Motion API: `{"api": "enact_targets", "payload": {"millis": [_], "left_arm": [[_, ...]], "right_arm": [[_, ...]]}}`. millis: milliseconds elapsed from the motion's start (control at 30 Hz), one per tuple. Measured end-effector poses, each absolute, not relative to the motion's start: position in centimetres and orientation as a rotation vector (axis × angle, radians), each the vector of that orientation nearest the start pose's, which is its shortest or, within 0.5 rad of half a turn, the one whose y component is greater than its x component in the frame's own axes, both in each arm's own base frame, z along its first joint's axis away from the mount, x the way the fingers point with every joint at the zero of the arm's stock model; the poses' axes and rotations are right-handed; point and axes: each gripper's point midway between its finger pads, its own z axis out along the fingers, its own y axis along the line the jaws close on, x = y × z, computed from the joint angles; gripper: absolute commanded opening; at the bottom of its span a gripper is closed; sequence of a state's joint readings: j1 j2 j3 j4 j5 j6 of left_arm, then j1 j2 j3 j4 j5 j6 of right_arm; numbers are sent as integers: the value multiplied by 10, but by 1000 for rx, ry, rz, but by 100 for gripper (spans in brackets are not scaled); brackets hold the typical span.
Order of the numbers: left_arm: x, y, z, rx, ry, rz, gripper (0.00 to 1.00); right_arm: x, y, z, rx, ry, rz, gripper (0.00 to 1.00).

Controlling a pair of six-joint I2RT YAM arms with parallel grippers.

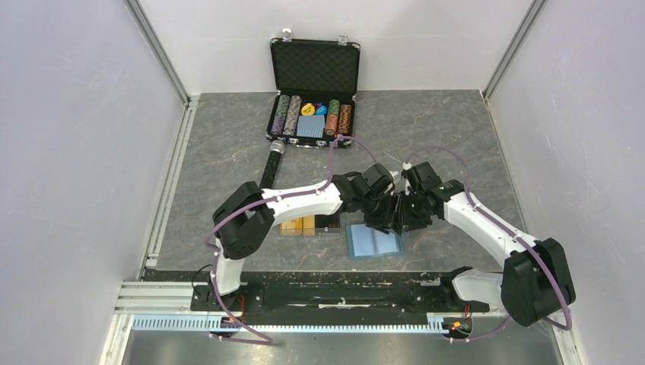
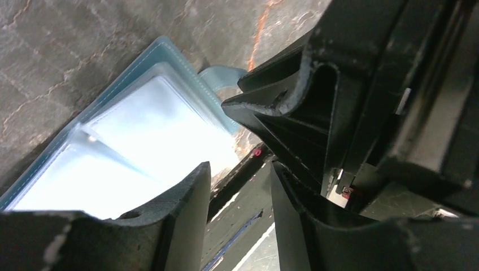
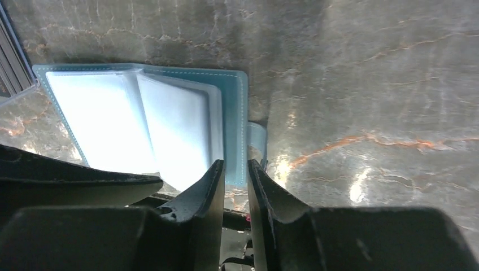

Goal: Put the credit cards into the card holder
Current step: Turn over the card slot in the card holder, then pick up the credit card from the storage box.

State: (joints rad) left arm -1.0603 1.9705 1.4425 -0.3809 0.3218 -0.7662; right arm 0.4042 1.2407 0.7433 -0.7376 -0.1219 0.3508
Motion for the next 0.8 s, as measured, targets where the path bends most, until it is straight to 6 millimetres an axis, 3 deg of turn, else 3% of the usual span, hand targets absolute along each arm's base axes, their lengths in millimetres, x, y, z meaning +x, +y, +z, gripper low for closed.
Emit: {"api": "enact_targets", "payload": {"millis": [200,367,567,800], "left_arm": [[167,-469,94,561,2694,-1108,51],[165,-457,90,549,2698,-1104,51],[171,-426,90,463,2700,-1089,51],[199,-372,110,251,2630,-1125,51]], "right_arm": [[197,111,66,-128,2827,269,31],[210,129,82,-177,2761,369,33],[222,155,98,-238,2678,536,34],[229,185,100,-260,2642,706,36]]}}
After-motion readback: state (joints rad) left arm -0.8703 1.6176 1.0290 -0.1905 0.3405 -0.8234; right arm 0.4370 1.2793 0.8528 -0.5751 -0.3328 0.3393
